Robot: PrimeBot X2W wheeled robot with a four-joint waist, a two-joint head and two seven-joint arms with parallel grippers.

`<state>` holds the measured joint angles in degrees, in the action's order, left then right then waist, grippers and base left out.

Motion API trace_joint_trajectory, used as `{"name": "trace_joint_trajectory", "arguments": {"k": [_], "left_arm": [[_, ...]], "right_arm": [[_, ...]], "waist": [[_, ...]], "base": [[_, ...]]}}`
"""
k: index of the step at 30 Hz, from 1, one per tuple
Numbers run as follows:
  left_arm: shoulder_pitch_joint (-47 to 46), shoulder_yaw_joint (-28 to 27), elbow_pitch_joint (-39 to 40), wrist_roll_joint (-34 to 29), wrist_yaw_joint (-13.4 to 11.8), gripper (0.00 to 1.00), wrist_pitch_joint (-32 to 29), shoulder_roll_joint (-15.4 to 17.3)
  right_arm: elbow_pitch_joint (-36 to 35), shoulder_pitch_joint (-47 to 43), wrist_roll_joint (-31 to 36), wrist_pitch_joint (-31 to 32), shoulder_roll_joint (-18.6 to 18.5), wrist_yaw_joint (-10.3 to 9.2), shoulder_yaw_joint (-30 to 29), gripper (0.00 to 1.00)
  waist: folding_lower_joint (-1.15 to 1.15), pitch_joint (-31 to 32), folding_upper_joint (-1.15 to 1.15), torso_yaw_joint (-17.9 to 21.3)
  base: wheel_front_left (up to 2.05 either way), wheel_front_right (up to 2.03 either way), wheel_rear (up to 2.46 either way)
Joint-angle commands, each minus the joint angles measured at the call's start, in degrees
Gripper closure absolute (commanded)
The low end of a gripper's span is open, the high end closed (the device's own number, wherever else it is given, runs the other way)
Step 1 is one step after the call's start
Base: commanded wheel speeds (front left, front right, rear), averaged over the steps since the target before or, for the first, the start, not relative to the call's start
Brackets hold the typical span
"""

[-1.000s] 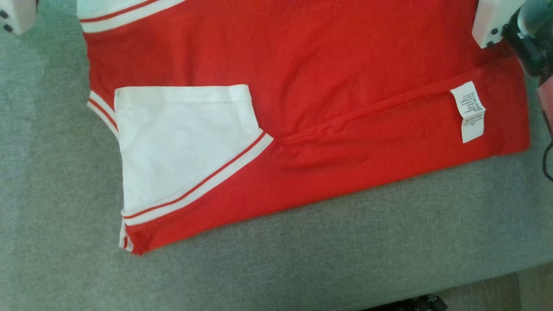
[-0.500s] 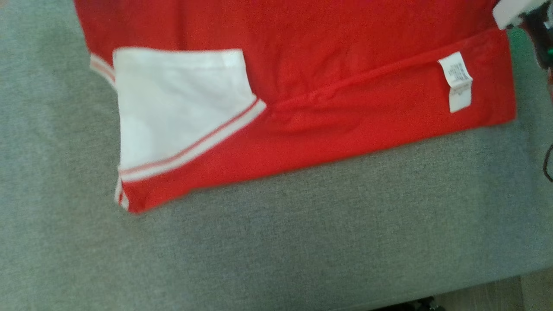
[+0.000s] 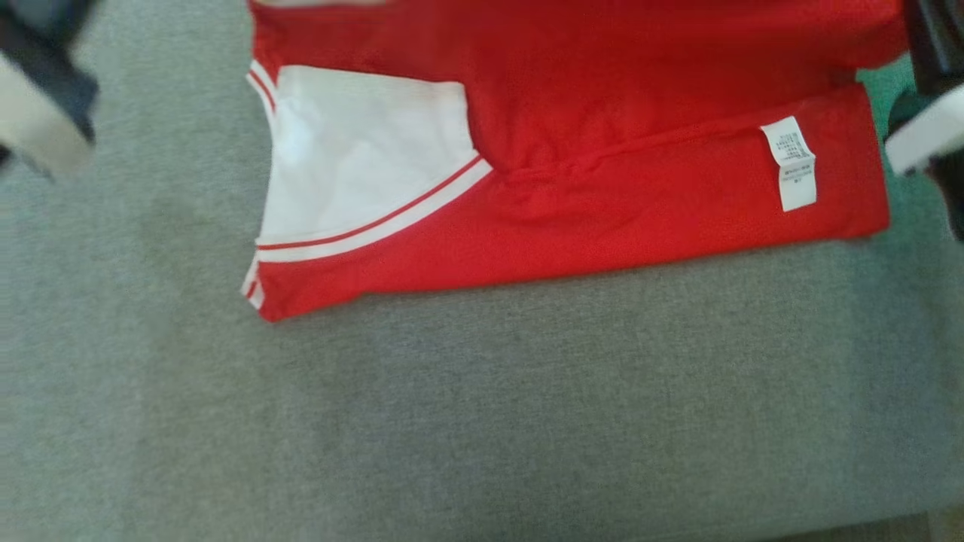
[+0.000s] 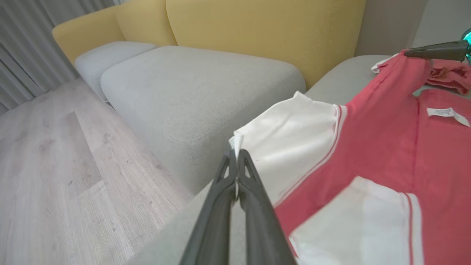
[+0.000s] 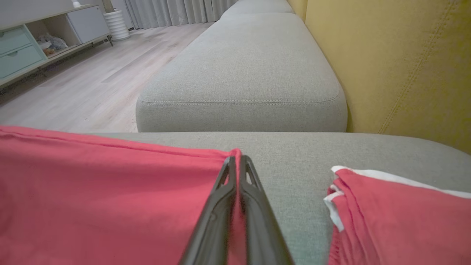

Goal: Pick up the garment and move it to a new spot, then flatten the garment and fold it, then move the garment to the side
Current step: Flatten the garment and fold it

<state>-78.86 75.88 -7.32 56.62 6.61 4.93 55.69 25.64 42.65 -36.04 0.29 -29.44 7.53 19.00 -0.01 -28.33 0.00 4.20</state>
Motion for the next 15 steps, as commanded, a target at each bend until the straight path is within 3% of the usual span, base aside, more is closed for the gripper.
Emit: {"name": "trace_joint_trajectory", "arguments": {"k": [1, 7, 14, 15], "left_arm": [[-0.89, -3.08, 1.13, 0.57, -0.74, 1.0, 0.37, 2.81], [8.64, -2.77, 9.51, 0.92, -4.93, 1.0, 1.62, 6.03], [17.63, -2.63, 14.64, 1.96, -8.38, 1.0, 2.84, 6.49], [18.7, -2.62, 14.96, 2.22, -8.61, 1.0, 2.91, 6.4]], "right_arm": [[-1.93, -1.46, -0.31, -0.67, -1.47, -0.04, -0.44, 1.0], [-4.59, -8.07, 0.39, -1.28, -1.82, -0.04, -3.33, 1.0], [-6.23, -11.9, 4.06, -2.81, -0.42, -0.04, -5.73, 1.0], [-6.29, -12.19, 4.51, -3.14, -0.06, -0.04, -6.0, 0.94]], "waist": [[0.01, 0.63, 0.0, -0.63], [0.01, 1.52, 0.0, -1.67], [0.01, 0.85, 0.0, -1.83], [0.01, 0.7, 0.0, -1.84]], "base": [[0.0, 0.0, 0.0], [0.0, 0.0, 0.0], [0.0, 0.0, 0.0], [0.0, 0.0, 0.0]]}}
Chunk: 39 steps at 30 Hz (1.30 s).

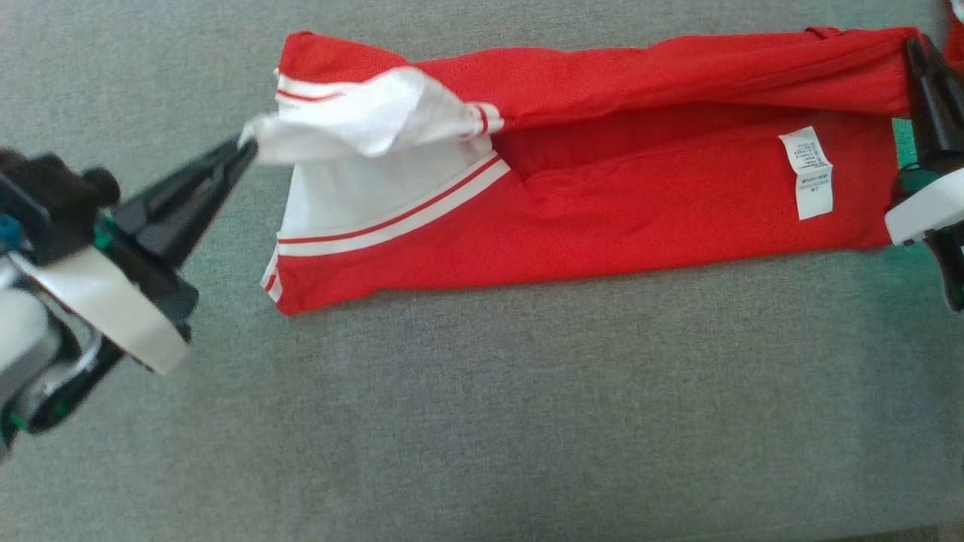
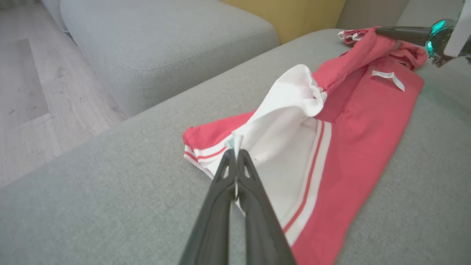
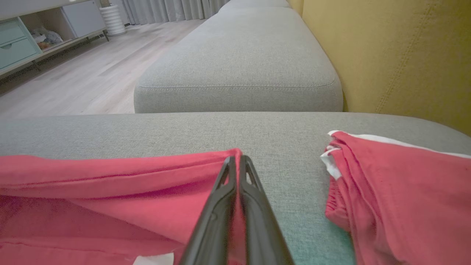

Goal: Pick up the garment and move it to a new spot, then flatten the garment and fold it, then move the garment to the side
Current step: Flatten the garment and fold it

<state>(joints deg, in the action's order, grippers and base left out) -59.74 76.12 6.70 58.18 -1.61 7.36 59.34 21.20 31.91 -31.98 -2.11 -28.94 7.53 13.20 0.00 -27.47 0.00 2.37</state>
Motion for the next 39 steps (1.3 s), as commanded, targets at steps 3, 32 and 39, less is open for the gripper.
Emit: {"name": "trace_joint_trajectory", "arguments": {"k": [3, 32, 39], "left_arm": [[2.11, -2.84, 1.37, 0.52, -1.19, 1.0, 1.34, 2.26], [43.2, -44.41, 2.21, -31.17, -18.5, 0.0, 7.63, -36.16], [46.77, -50.6, 0.0, -38.85, -9.27, 0.0, 7.64, -45.47]], "right_arm": [[-1.19, -2.41, 1.35, -1.53, 0.64, -0.04, -1.55, 0.1], [-3.08, -14.94, 6.12, -5.91, 13.45, -0.04, -20.99, 0.0], [5.62, -10.55, 7.33, 0.33, 14.04, -0.04, -23.44, 0.0]], "waist": [[0.0, -0.48, 0.0, -0.01], [0.0, 5.09, 0.0, -6.13], [0.0, 4.59, 0.0, -8.52]], "base": [[0.0, 0.0, 0.0], [0.0, 0.0, 0.0], [0.0, 0.0, 0.0]]}}
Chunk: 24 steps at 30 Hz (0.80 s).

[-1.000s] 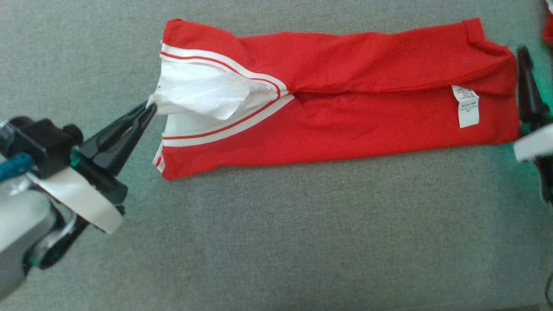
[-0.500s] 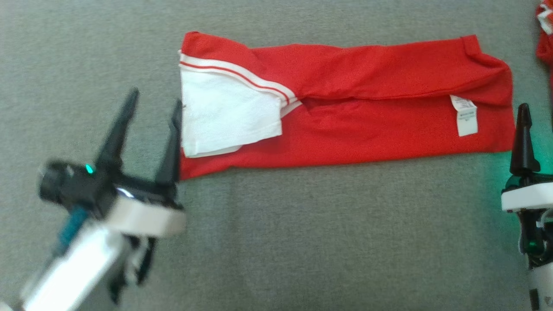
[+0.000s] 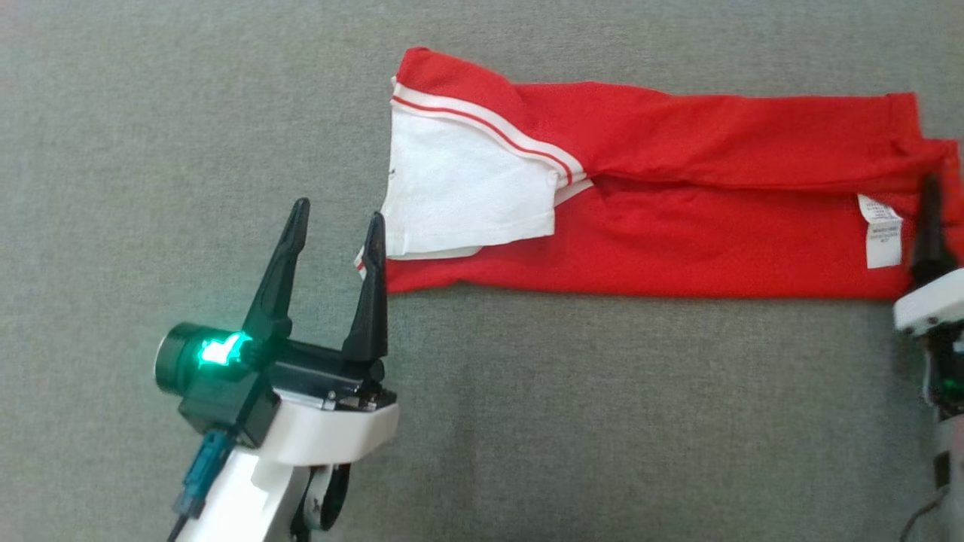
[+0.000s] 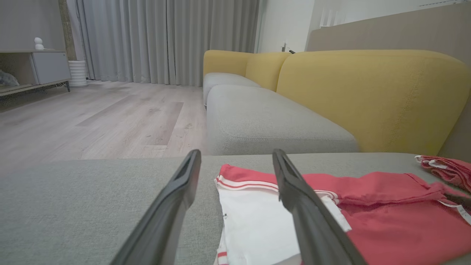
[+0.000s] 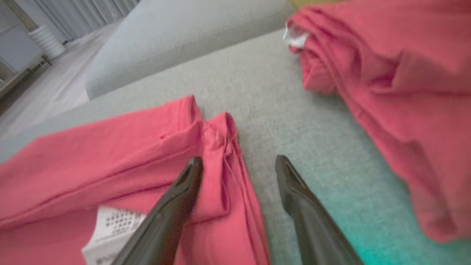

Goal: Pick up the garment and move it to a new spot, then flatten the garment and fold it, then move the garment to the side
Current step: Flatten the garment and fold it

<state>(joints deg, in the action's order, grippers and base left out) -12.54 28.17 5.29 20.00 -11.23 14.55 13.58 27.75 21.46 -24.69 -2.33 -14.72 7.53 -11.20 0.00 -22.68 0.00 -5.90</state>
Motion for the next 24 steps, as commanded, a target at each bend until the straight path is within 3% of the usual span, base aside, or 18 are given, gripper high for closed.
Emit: {"name": "trace_joint_trajectory", "arguments": {"k": [1, 2, 3, 4, 5, 11, 17, 21, 24], "left_arm": [[-0.21, -3.56, 1.19, -1.47, 1.4, 0.0, 0.44, -0.56], [0.01, -4.45, 0.98, -2.19, 2.39, 0.0, 0.44, -1.35], [0.2, -5.33, 0.8, -2.9, 3.29, 0.0, 0.44, -2.07], [0.39, -6.22, 0.63, -3.54, 4.14, 0.0, 0.44, -2.73], [0.59, -7.1, 0.48, -4.1, 4.93, 0.0, 0.44, -3.38], [1.72, -11.47, 0.19, -7.27, 9.18, 0.0, 0.44, -6.22], [2.92, -14.58, -0.02, -9.86, 12.89, 0.0, 0.44, -8.0], [3.24, -15.68, -0.37, -10.97, 14.26, 0.0, 0.44, -8.6], [3.33, -16.3, -0.65, -11.29, 15.05, 0.0, 0.44, -9.05]], "right_arm": [[0.27, 0.11, -0.04, 1.73, 0.02, -0.04, 1.22, 0.0], [1.18, 0.25, 0.05, 2.6, 0.21, -0.04, 1.62, 0.0], [1.86, 0.35, 0.0, 3.26, 0.5, -0.04, 2.04, 0.33], [2.33, 0.48, -0.32, 3.84, 0.8, -0.04, 2.57, 0.74], [2.42, 0.55, -0.84, 4.08, 1.07, -0.04, 3.27, 1.0], [0.81, 0.19, -2.68, 1.27, -0.13, -0.04, 4.87, 1.0], [-4.26, 0.43, -2.97, 2.01, -5.85, -0.04, 1.54, 1.0], [-11.23, 1.55, -3.52, 5.63, -7.3, -0.04, 0.99, 1.0], [-18.87, 2.56, -5.23, 9.22, -5.84, -0.04, 3.18, 1.0]], "waist": [[0.0, -0.3, 0.0, -0.39], [0.0, -0.38, 0.0, -0.47], [0.0, -0.44, 0.0, -0.51], [0.0, -0.48, 0.0, -0.49], [0.0, -0.48, 0.0, -0.41], [0.0, -0.03, 0.0, 1.21], [0.0, 0.73, 0.0, 4.08], [0.0, 1.07, 0.0, 5.3], [0.0, 1.19, 0.0, 5.89]], "base": [[0.0, 0.0, 0.0], [0.0, 0.0, 0.0], [0.0, 0.0, 0.0], [0.0, 0.0, 0.0], [0.0, 0.0, 0.0], [0.0, 0.0, 0.0], [0.0, 0.0, 0.0], [0.0, 0.0, 0.0], [0.0, 0.0, 0.0]]}}
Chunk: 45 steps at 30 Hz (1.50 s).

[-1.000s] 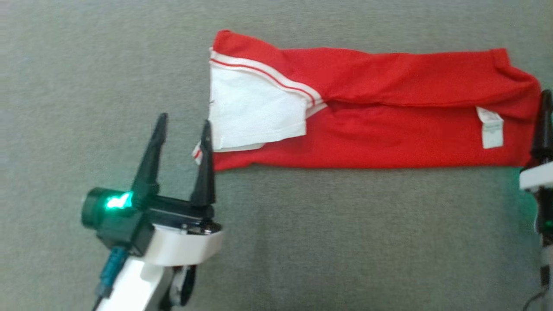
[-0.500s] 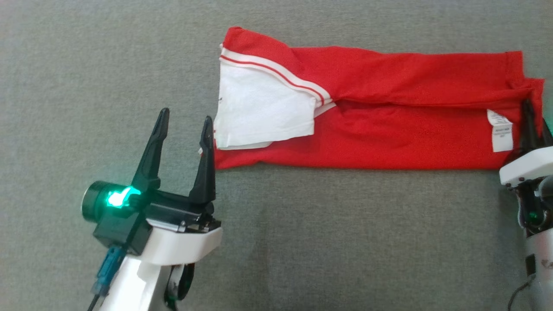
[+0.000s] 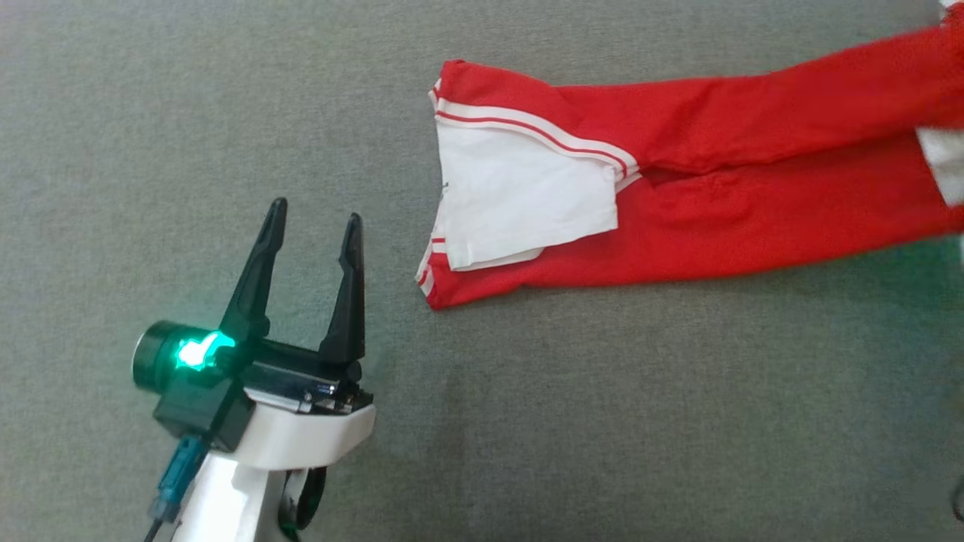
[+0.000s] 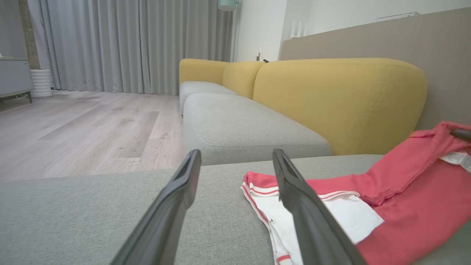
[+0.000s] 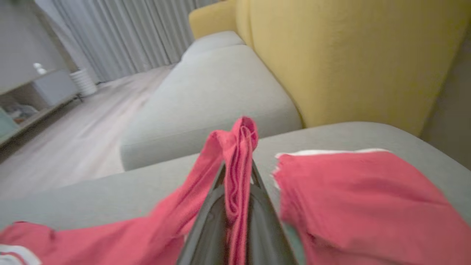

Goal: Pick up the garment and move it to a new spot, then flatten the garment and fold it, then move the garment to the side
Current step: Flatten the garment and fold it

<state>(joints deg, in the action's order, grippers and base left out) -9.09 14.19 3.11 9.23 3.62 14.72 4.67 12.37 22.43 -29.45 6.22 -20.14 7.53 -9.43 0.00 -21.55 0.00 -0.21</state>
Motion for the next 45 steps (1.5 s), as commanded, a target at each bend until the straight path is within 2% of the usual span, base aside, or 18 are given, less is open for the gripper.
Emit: {"name": "trace_joint_trajectory", "arguments": {"k": [1, 6, 7, 10, 15, 21, 22, 23, 26, 29, 34, 37, 40, 45], "left_arm": [[-0.14, -2.43, 1.36, -0.61, 0.45, 0.0, 0.28, -0.27], [-0.39, -2.66, 0.4, -1.04, 1.4, 0.0, 0.28, -0.85], [-0.39, -2.66, 0.4, -1.04, 1.4, 0.0, 0.28, -0.85], [-0.61, -2.64, -0.2, -1.11, 1.87, 0.0, 0.28, -1.1], [-1.24, -2.06, -0.94, -1.01, 2.48, 0.0, 0.28, -1.44], [-1.76, -2.05, -1.84, -0.69, 2.87, 0.0, 0.28, -1.66], [-1.85, -2.03, -1.96, -0.6, 2.92, 0.0, 0.28, -1.68], [-1.93, -2.01, -2.03, -0.48, 2.96, 0.0, 0.28, -1.7], [-2.09, -1.79, -2.41, -0.26, 3.05, 0.0, 0.28, -1.75], [-1.92, -1.9, -2.6, 0.3, 2.9, 0.0, 0.28, -1.77], [-0.57, -2.88, -2.24, 1.88, 1.66, 0.0, 0.28, -1.78], [0.54, -3.51, -2.33, 3.11, 0.96, 0.0, 0.28, -1.79], [1.49, -4.1, -2.76, 3.92, 0.5, 0.0, 0.28, -1.79], [3.33, -4.86, -4.64, 5.36, -0.28, 0.0, 0.28, -1.79]], "right_arm": [[-6.1, 1.85, -0.71, 1.8, 0.39, -0.04, 2.45, 1.0], [-15.82, 3.25, -1.7, 7.26, 5.59, -0.04, 10.92, 1.0], [-15.82, 3.25, -1.7, 7.26, 5.59, -0.04, 10.92, 1.0], [-17.12, 4.89, -0.79, 8.78, 9.39, -0.04, 16.54, 1.0], [-12.35, 7.54, 0.42, 8.12, 15.26, -0.04, 25.98, 1.0], [-2.15, 9.82, -1.11, 3.14, 17.19, -0.04, 34.68, 0.99], [-0.8, 10.18, -2.79, 1.73, 17.22, -0.04, 36.26, 0.21], [0.34, 10.55, -4.61, 0.14, 17.23, -0.04, 37.71, 0.0], [2.51, 11.72, -10.75, -4.85, 17.24, -0.04, 41.37, 0.0], [4.59, 13.22, -11.07, -8.94, 17.25, -0.04, 42.03, 0.0], [5.45, 11.25, -4.64, -16.56, 16.52, -0.04, 36.07, 0.0], [3.88, 7.37, -3.3, -19.39, 13.61, -0.04, 31.71, 0.0], [2.41, 3.17, 1.57, -20.92, 10.33, -0.04, 28.17, 0.0], [-1.67, -6.17, 8.8, -21.19, 11.21, -0.04, 20.64, 0.0]], "waist": [[0.0, 0.12, 0.0, 0.3], [0.0, 0.54, 0.0, 0.23], [0.0, 0.54, 0.0, 0.23], [0.0, 0.67, 0.0, -0.2], [0.0, 0.39, 0.0, -2.06], [0.0, -0.28, 0.0, -4.28], [0.0, -0.33, 0.0, -4.57], [0.0, -0.38, 0.0, -4.85], [0.0, -0.17, 0.0, -5.48], [0.0, 0.58, 0.0, -5.43], [0.0, 3.28, 0.0, -4.53], [0.0, 5.11, 0.0, -3.62], [0.0, 7.02, 0.0, -2.64], [0.0, 10.93, 0.0, -1.54]], "base": [[0.0, 0.0, 0.0], [0.0, 0.0, 0.0], [0.0, 0.0, 0.0], [0.0, 0.0, 0.0], [0.0, 0.0, 0.0], [0.0, 0.0, 0.0], [0.0, 0.0, 0.0], [0.0, 0.0, 0.0], [0.0, 0.0, 0.0], [0.0, 0.0, 0.0], [0.0, 0.0, 0.0], [0.0, 0.0, 0.0], [0.0, 0.0, 0.0], [0.0, 0.0, 0.0]]}}
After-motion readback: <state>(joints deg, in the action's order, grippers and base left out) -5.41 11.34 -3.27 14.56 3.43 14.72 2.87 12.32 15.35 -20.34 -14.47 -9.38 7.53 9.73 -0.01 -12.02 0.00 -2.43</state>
